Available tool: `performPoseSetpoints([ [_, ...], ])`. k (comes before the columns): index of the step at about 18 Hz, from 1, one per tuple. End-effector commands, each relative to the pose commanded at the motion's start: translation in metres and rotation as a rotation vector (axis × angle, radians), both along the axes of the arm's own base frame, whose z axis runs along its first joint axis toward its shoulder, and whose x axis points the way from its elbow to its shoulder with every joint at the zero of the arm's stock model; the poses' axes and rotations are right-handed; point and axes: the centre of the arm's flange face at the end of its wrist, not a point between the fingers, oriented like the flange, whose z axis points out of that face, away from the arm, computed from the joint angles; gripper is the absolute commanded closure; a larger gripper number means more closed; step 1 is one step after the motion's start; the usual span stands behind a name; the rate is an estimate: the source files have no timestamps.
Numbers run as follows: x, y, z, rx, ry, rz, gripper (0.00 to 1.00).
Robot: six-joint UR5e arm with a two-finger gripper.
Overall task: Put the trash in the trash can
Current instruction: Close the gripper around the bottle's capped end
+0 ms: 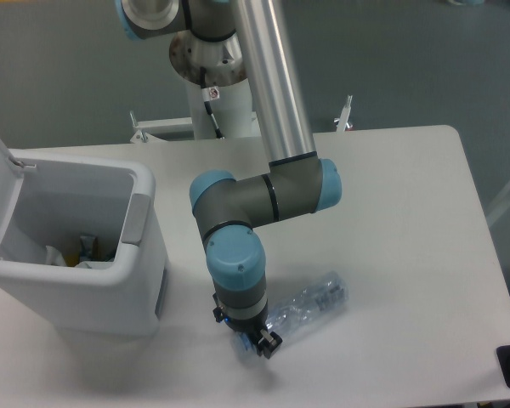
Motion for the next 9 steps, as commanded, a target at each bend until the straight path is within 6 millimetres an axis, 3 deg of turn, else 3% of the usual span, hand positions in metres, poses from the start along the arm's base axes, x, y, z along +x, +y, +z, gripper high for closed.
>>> performPoseSetpoints([
  [5, -0.034, 0.018, 0.061, 0.224, -0.1, 0.107, 0.53],
  [9, -0.046, 0.024, 0.116, 0.416, -0.258, 0.199, 0.53],
])
